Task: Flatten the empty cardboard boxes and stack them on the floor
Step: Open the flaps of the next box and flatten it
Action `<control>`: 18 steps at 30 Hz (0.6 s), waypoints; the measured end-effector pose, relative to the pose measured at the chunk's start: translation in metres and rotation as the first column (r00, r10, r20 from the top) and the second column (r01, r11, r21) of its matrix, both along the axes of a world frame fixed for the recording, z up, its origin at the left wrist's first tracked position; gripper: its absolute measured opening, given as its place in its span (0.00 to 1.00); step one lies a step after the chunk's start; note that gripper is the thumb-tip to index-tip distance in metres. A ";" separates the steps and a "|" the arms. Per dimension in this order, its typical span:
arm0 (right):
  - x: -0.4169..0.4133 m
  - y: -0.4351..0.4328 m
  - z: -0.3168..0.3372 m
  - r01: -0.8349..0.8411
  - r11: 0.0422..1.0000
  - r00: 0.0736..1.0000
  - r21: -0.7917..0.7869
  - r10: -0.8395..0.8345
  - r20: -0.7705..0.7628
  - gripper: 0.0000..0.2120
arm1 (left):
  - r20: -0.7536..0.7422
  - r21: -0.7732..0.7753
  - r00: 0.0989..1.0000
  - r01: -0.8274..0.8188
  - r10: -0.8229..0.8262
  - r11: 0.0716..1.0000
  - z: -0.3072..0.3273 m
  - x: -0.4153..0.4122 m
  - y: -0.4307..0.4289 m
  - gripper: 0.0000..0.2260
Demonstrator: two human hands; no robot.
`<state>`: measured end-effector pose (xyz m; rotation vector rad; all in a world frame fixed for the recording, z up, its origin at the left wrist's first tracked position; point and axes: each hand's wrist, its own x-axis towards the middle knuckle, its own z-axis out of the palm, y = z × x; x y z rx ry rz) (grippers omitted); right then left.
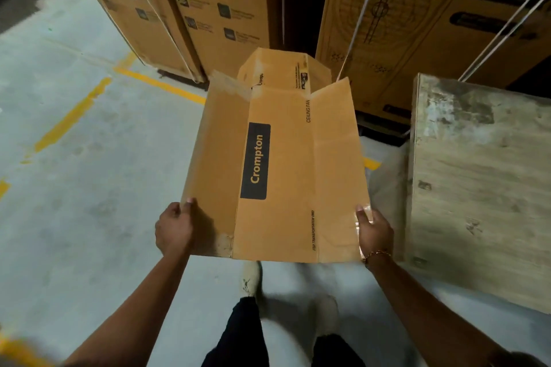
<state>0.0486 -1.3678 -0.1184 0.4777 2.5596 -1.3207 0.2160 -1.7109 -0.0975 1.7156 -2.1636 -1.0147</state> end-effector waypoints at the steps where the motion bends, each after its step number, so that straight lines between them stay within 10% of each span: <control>1: -0.004 -0.007 -0.010 0.010 1.000 1.000 0.019 -0.010 -0.004 0.18 | 0.005 0.019 1.000 0.021 -0.021 1.000 -0.011 -0.012 -0.010 0.20; 18: -0.030 -0.048 -0.241 0.036 0.997 0.992 0.073 -0.045 0.120 0.08 | 0.059 0.163 0.995 0.073 -0.084 0.984 -0.249 -0.070 -0.073 0.17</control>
